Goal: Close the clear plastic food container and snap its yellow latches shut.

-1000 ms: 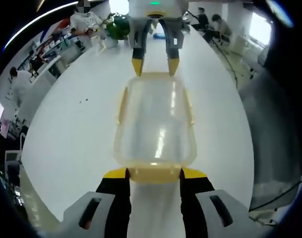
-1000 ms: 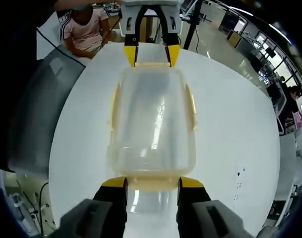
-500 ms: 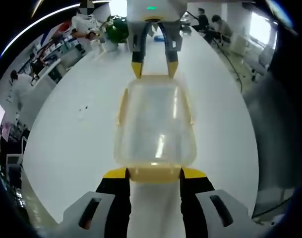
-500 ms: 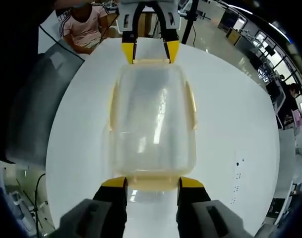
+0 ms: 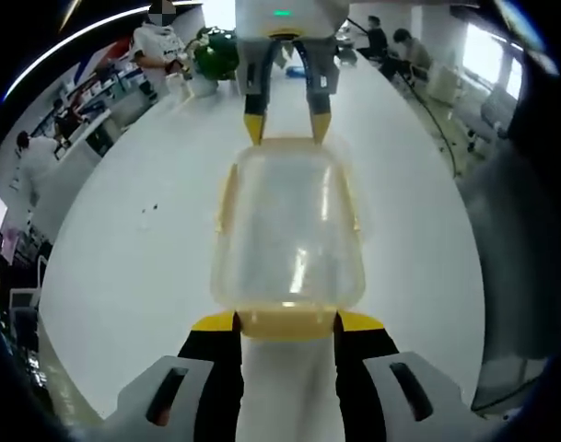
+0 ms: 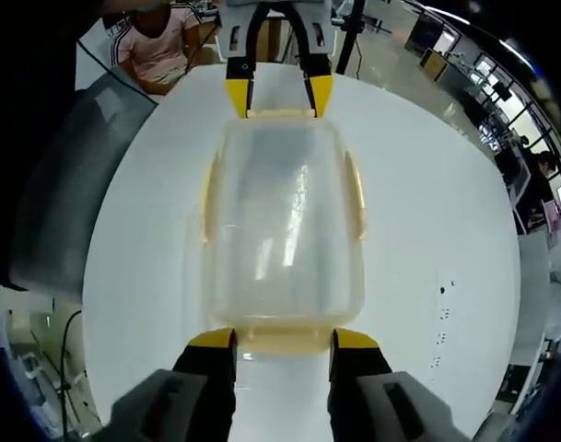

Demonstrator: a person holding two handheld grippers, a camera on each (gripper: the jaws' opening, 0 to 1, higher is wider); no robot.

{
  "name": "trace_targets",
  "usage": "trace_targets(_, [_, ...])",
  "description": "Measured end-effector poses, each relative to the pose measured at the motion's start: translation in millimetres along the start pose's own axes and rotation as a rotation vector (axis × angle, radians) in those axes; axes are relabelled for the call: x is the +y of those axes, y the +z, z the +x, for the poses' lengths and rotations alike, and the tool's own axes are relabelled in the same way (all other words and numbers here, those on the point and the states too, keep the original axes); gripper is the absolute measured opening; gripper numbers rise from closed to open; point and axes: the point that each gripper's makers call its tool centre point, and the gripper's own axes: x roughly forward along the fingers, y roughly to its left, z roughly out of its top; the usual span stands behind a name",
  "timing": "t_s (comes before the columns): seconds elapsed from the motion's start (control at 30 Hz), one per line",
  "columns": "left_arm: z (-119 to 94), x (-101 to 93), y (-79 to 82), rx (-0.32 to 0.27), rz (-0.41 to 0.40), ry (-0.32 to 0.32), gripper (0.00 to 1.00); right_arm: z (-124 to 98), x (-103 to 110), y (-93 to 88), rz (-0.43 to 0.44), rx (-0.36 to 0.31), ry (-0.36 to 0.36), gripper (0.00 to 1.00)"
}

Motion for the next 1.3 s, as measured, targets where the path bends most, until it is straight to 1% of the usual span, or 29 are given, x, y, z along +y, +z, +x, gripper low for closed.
trace_targets(0.27, [8.4,3.2,13.8,-0.014,-0.002,0.001,0.35,-2.9,-5.0,-16.6,0.002,0.012,0.002,0.36])
trace_targets(0.63, [19.7,0.7,30.4,-0.033,-0.003,0.005,0.35,-9.6,-2.6,-34.8,-0.001,0.044,-0.001,0.36])
trace_targets(1.03, [28.9,-4.9,42.4,-0.048,-0.013,-0.003,0.35,-13.8,1.4,-50.7,0.000,0.064,0.002,0.36])
trace_targets(1.17, [31.0,-7.5,45.2,-0.049,-0.011,-0.009,0.35,-13.0,3.9,-54.4,0.003,0.069,0.009,0.36])
trace_targets(1.3, [32.5,-8.1,45.7,-0.046,-0.014,-0.009,0.35,-13.1,4.8,-55.7,0.004,0.070,0.002,0.36])
